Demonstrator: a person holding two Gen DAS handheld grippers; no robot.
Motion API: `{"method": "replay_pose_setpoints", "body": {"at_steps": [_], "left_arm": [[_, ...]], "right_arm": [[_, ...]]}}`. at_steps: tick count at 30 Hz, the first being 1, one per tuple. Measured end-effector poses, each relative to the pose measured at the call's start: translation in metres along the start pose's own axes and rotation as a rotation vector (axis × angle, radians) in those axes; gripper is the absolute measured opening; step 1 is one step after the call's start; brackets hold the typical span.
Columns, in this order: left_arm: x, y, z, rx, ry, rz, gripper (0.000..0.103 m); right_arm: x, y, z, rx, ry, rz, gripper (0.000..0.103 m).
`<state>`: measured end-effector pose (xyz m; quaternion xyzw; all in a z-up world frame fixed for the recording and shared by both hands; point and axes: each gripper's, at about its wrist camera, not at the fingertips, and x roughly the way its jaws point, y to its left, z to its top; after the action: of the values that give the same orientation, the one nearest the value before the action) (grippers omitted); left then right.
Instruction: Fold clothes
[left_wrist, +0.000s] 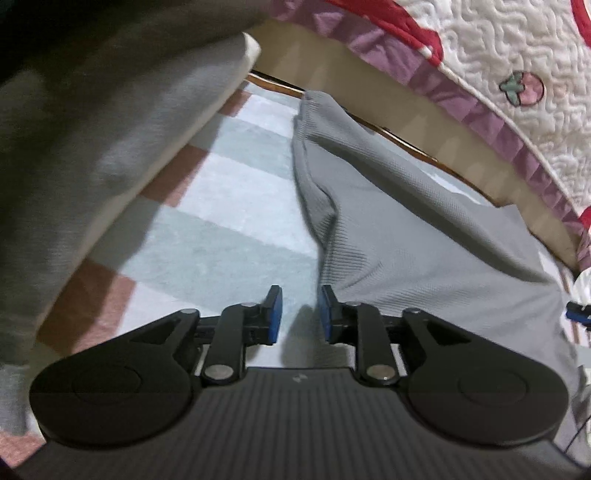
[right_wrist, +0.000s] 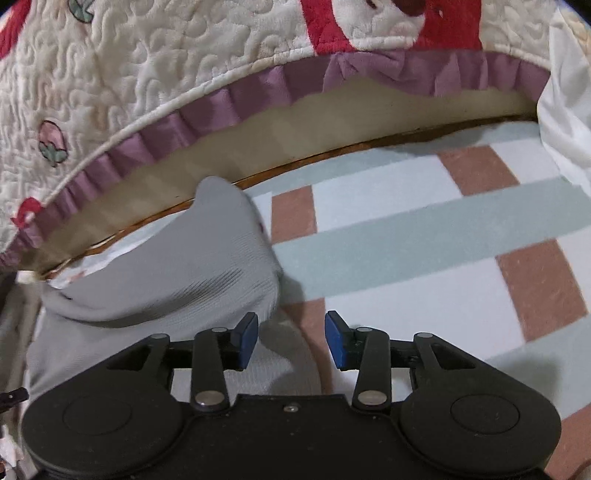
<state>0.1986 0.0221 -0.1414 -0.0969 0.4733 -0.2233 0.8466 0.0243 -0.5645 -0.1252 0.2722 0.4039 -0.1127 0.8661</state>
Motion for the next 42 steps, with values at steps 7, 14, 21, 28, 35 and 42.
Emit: {"method": "replay_pose_setpoints", "body": {"at_steps": [7, 14, 21, 28, 35, 42], "left_arm": [[0.014, -0.015, -0.014, 0.057, 0.147, -0.121, 0.048], [0.021, -0.025, -0.012, 0.087, 0.099, -0.077, 0.053], [0.025, -0.008, -0.004, -0.009, 0.041, -0.098, 0.055], [0.020, -0.018, -0.014, 0.030, 0.114, -0.130, 0.060], [0.015, -0.028, -0.029, 0.050, 0.163, -0.182, 0.067], [0.017, -0.038, -0.037, 0.061, 0.158, -0.189, 0.004]], "right_arm": [[-0.004, -0.005, -0.007, -0.008, 0.017, 0.016, 0.047], [0.002, 0.003, 0.004, 0.014, 0.010, 0.043, 0.049], [0.038, 0.039, 0.039, -0.062, 0.019, -0.005, 0.054], [0.047, 0.038, 0.032, -0.102, 0.086, -0.028, 0.054], [0.020, -0.003, -0.002, 0.022, 0.126, 0.139, 0.055], [0.010, 0.004, -0.033, -0.151, 0.122, 0.175, 0.046]]}}
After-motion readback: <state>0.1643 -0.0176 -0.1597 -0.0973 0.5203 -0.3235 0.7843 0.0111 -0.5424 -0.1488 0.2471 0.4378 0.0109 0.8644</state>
